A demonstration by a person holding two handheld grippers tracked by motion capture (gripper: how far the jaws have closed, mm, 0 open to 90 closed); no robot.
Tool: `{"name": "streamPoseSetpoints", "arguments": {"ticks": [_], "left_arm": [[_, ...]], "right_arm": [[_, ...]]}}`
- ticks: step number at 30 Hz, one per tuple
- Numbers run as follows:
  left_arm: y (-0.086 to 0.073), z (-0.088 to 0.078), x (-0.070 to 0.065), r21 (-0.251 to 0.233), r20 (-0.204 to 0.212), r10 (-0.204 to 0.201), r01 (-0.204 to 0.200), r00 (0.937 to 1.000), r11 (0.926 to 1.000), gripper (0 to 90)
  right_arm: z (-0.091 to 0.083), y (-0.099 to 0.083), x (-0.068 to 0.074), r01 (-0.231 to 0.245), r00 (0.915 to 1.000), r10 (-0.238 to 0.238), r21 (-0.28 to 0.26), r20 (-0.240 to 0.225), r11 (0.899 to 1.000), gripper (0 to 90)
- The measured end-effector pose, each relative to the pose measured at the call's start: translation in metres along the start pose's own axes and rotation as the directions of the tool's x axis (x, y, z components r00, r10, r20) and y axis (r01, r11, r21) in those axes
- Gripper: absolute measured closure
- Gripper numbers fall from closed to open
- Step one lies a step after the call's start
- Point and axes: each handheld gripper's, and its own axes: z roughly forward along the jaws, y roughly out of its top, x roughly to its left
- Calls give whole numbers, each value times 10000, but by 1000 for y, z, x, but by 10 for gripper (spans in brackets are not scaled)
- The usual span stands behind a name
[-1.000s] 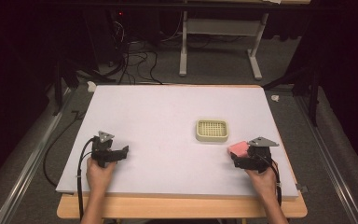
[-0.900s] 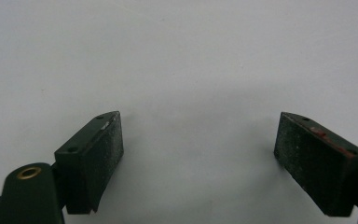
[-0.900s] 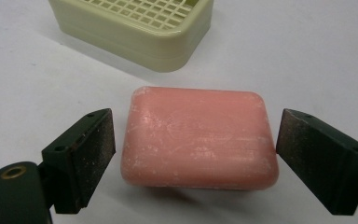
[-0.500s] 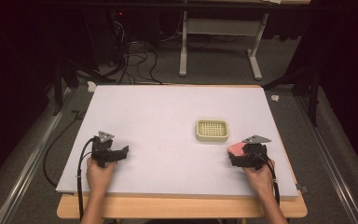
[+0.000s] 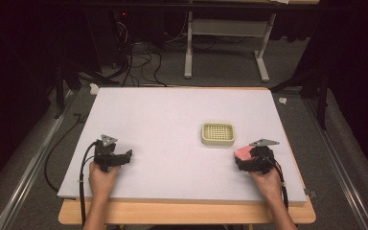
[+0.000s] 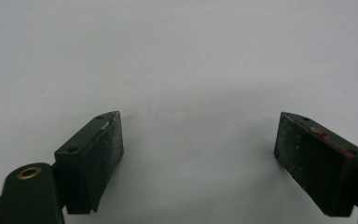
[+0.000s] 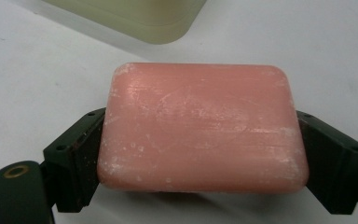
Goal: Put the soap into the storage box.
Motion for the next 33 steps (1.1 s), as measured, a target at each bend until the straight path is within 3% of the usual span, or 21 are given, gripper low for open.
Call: {"name": "streamPoseSetpoints", "arguments": {"ticks": [17, 33], "left_arm": [[0, 0, 0, -5, -5, -1, 1, 10000, 10000, 161], [0, 0, 0, -12, -9, -12, 12, 10000, 10000, 161]], "right_arm": [[-1, 0, -2, -28, 9999, 27, -77, -107, 10000, 137], [-8, 0, -3, -303, 9977, 279, -395, -611, 9988, 138]]}}
